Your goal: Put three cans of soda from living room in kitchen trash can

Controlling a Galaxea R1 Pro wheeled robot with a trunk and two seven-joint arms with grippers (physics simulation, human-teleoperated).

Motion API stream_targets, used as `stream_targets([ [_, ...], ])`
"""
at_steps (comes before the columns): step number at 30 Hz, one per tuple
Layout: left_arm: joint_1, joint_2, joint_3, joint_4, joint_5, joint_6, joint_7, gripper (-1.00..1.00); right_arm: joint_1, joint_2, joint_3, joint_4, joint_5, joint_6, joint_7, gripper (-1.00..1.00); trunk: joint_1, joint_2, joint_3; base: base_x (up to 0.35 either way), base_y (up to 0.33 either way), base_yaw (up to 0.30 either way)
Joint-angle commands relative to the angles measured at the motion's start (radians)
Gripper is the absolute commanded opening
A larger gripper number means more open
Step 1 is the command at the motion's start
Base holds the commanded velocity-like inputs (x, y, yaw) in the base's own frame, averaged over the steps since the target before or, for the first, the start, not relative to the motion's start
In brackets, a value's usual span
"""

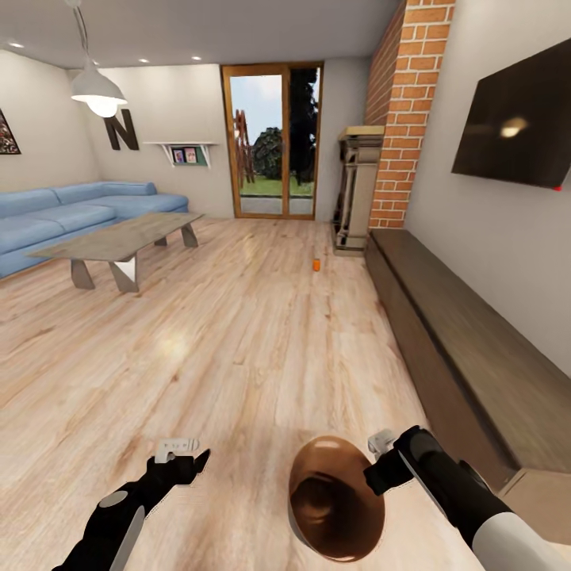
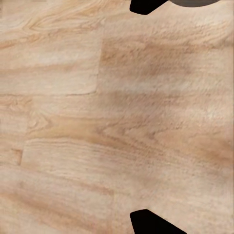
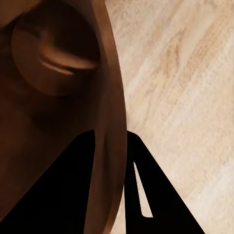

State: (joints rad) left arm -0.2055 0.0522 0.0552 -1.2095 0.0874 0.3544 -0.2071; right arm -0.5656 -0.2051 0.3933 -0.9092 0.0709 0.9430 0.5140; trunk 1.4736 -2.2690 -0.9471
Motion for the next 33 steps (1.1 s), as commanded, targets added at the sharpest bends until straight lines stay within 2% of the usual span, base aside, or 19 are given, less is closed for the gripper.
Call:
stream_targets([
  [1, 0.0, 0.0, 0.0, 0.0, 0.0, 0.0, 0.0, 1.0, 0.0, 0.0, 0.0, 0.0, -0.023, 0.005, 0.003, -1.0, 0.0, 0.0, 0.0, 0.211, 0.251, 0.0],
  [33, 0.0, 0.0, 0.001, 0.004, 0.0, 0.001, -0.018, 1.0, 0.0, 0.001, 0.001, 0.001, -0.023, 0.005, 0.004, -1.0, 0.0, 0.0, 0.0, 0.251, 0.231, 0.0],
])
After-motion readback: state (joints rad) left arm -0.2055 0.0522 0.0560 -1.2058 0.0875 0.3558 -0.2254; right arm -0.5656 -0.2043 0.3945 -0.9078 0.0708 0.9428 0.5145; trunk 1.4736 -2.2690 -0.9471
